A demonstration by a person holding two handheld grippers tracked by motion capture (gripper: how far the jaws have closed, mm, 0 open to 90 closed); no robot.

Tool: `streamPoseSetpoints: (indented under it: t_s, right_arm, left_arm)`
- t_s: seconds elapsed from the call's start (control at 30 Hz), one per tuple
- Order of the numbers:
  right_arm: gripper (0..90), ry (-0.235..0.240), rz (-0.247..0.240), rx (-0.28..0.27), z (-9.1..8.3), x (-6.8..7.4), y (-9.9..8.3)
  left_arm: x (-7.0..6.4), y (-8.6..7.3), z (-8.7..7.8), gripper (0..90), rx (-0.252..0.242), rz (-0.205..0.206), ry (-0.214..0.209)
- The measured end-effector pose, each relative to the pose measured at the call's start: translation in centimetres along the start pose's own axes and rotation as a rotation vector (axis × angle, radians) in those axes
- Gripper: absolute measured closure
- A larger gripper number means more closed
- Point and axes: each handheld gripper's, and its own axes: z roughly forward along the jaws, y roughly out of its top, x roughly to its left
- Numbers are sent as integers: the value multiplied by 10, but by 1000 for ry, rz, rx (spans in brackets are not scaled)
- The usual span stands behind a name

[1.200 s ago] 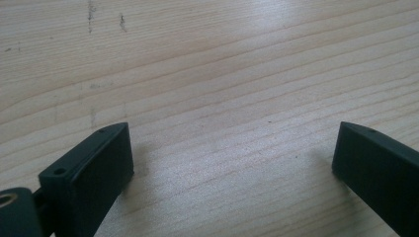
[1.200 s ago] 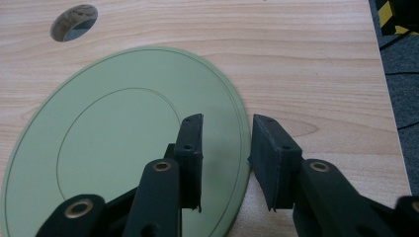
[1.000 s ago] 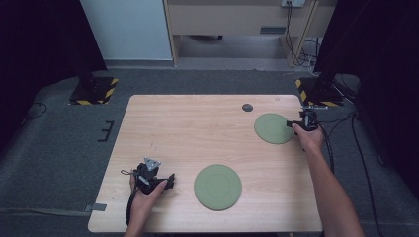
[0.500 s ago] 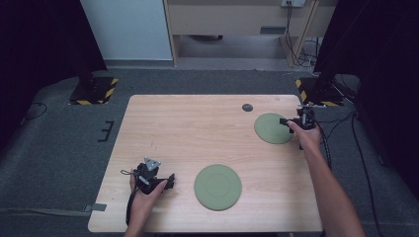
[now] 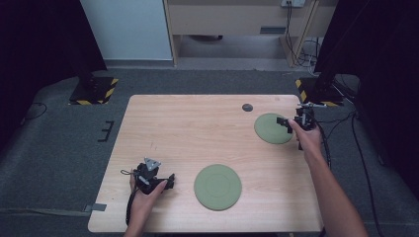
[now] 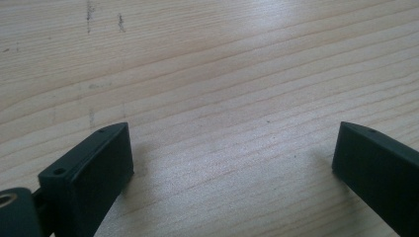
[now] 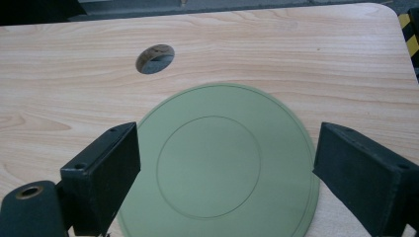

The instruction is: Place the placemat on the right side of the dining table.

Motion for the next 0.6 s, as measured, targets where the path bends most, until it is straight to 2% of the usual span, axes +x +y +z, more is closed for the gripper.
streamPoseSetpoints:
  t_s: [0.6]
  right_arm:
    - [78, 17, -22, -21, -34, 27, -13]
  left_arm:
    - [0, 0, 0, 14, 1, 4, -4]
